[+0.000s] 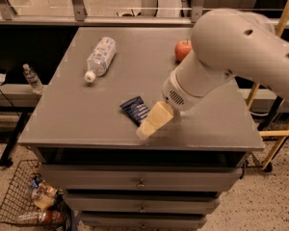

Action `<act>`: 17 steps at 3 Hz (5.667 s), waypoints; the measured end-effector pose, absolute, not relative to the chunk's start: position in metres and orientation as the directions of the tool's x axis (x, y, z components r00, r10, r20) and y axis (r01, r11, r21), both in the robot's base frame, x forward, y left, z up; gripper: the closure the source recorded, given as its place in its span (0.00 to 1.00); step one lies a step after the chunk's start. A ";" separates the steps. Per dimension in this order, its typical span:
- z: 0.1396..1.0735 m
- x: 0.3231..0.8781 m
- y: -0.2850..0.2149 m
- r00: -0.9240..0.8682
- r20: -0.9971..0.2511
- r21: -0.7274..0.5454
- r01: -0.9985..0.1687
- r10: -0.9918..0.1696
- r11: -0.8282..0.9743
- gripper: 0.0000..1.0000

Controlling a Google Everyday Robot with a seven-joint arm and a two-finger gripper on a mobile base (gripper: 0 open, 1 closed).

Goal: Move rxbar blueberry near apple

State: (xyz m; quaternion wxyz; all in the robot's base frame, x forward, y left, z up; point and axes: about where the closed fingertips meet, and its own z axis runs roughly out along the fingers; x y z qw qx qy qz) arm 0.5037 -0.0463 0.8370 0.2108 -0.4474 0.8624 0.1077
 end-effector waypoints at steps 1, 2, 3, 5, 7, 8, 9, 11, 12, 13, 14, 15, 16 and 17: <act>0.815 0.497 -0.032 -0.525 -0.467 0.039 -0.816 -0.712 0.576 0.00; 0.807 0.498 -0.017 -0.518 -0.487 0.059 -0.823 -0.703 0.566 0.18; 0.806 0.501 -0.012 -0.519 -0.496 0.068 -0.823 -0.697 0.564 0.41; 0.822 0.501 -0.012 -0.519 -0.496 0.069 -0.823 -0.697 0.564 0.87; 0.830 0.501 -0.018 -0.524 -0.501 0.065 -0.816 -0.689 0.574 1.00; 0.836 0.501 -0.082 -0.574 -0.554 0.027 -0.736 -0.603 0.676 1.00; 0.855 0.496 -0.143 -0.592 -0.622 -0.006 -0.651 -0.512 0.759 1.00; 0.870 0.492 -0.182 -0.586 -0.669 -0.017 -0.604 -0.458 0.797 1.00; 0.882 0.506 -0.182 -0.562 -0.701 -0.037 -0.587 -0.440 0.809 1.00; 0.900 0.542 -0.186 -0.539 -0.722 -0.075 -0.563 -0.435 0.823 1.00; 0.903 0.589 -0.189 -0.554 -0.704 -0.093 -0.549 -0.444 0.831 1.00; 0.893 0.631 -0.189 -0.592 -0.670 -0.086 -0.538 -0.448 0.839 1.00; 0.877 0.662 -0.187 -0.633 -0.629 -0.067 -0.534 -0.451 0.843 1.00; 0.875 0.667 -0.185 -0.636 -0.625 -0.064 -0.536 -0.453 0.842 0.84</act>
Offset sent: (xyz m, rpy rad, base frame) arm -0.0024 0.0458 -0.0399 0.1018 0.0376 0.0206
